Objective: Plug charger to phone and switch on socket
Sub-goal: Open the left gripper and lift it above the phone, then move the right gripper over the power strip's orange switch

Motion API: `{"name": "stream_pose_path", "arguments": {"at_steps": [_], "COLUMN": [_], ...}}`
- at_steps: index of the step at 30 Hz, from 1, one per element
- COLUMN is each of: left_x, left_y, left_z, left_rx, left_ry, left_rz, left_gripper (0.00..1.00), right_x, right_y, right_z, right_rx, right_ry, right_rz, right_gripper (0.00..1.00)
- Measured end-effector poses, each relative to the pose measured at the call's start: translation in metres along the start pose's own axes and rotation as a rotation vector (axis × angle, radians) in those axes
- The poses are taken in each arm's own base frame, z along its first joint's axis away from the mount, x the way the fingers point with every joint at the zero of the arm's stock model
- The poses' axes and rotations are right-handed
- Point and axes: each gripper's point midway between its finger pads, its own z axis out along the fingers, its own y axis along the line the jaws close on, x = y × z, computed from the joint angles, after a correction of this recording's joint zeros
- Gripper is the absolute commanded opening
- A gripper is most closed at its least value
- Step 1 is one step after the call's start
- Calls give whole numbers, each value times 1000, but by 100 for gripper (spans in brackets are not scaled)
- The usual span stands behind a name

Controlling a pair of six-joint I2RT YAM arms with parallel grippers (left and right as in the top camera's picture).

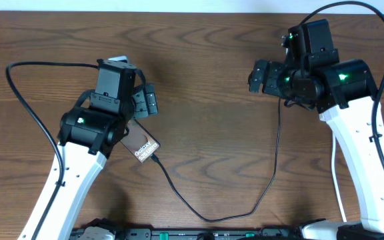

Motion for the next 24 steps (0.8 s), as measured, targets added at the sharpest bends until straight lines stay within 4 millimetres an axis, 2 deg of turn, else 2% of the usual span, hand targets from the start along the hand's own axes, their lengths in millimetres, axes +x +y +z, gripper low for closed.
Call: {"name": "stream_pose_path", "arguments": {"at_steps": [9, 13, 17, 21, 24], "left_x": [-3, -3, -3, -3, -3], "left_y": [5, 5, 5, 5, 5], "left_z": [0, 0, 0, 0, 0], "left_rx": [-30, -31, -31, -31, -31], "left_ry": [-15, -15, -15, -14, -14], "left_rz": [0, 0, 0, 0, 0], "left_gripper": [95, 95, 95, 95, 95], "right_x": [0, -7, -26, -55, -72], "right_y": [-1, -6, -30, -61, -98], "right_z": [0, -1, -7, -27, -46], "right_rx": [5, 20, 40, 19, 10], "right_ry": [-3, -25, -67, -132, -179], "right_rz": [0, 10, 66, 97, 132], "right_gripper": [99, 99, 99, 99, 99]}}
